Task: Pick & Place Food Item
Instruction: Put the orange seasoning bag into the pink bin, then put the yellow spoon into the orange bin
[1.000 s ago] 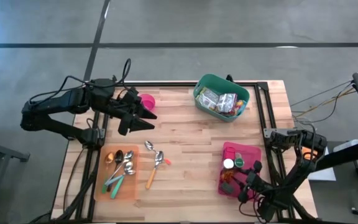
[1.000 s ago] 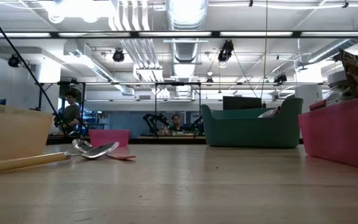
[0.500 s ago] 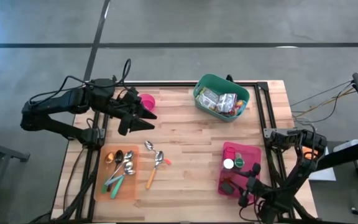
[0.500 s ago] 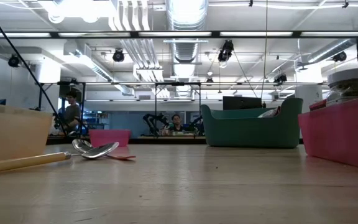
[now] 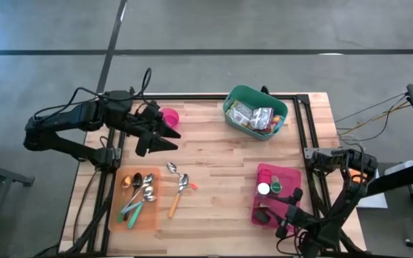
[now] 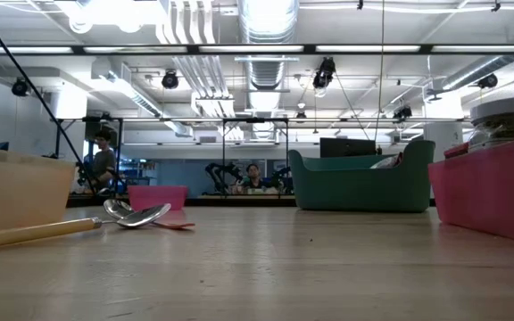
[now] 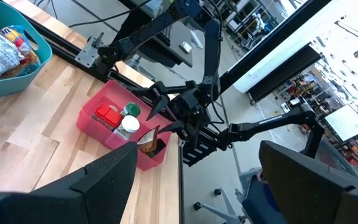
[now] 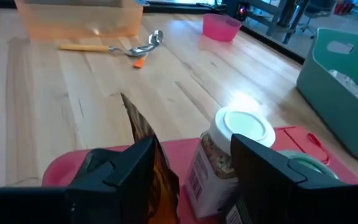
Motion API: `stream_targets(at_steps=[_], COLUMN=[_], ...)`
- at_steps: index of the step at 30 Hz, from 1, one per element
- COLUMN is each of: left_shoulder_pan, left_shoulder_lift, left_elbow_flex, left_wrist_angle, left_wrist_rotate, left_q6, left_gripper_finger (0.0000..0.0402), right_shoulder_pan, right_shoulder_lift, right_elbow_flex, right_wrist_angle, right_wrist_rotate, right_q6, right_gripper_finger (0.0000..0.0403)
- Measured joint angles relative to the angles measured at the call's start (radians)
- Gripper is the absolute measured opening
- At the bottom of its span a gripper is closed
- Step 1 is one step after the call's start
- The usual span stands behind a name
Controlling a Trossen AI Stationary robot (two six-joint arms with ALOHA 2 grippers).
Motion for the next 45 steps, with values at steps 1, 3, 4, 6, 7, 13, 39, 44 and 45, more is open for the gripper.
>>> stream_targets(at_steps=[1, 3, 4, 6, 7, 13, 39, 44, 45], left_shoulder_pan=[0.000, 0.000, 0.000, 0.000, 0.000, 0.001, 0.009, 0.005, 0.000], left_shoulder_lift=[0.000, 0.000, 0.000, 0.000, 0.000, 0.017, 0.167, 0.167, 0.167], left_elbow_flex=[0.000, 0.000, 0.000, 0.000, 0.000, 0.000, -0.003, -0.060, -0.080], left_wrist_angle=[0.000, 0.000, 0.000, 0.000, 0.000, -0.025, -0.555, -0.571, -0.556], left_wrist_rotate=[0.001, 0.001, 0.001, 0.001, 0.001, -0.001, -0.071, -0.074, -0.072], left_q6=[0.000, 0.000, 0.000, 0.000, 0.000, -0.011, 0.113, 0.148, 0.168], left_gripper_finger=[0.0341, 0.0341, 0.0341, 0.0341, 0.0341, 0.0341, 0.0341, 0.0341, 0.0341], right_shoulder_pan=[-0.001, -0.001, -0.001, -0.001, -0.001, -0.010, -0.384, -0.481, -0.498], right_shoulder_lift=[0.000, 0.000, 0.000, 0.000, 0.000, 0.000, -0.053, -0.055, -0.057], right_elbow_flex=[0.006, 0.019, 0.028, 0.054, 0.071, 0.199, 0.886, 1.028, 1.047], right_wrist_angle=[-0.011, -0.030, -0.044, -0.075, -0.097, -0.255, -0.354, -0.353, -0.353], right_wrist_rotate=[0.003, 0.007, 0.012, 0.025, 0.027, 0.028, -0.183, -0.183, -0.183], right_q6=[0.000, 0.001, 0.007, 0.022, 0.027, 0.094, -0.248, -0.420, -0.438], right_gripper_finger=[0.0210, 0.0210, 0.0210, 0.0210, 0.0210, 0.0210, 0.0210, 0.0210, 0.0210])
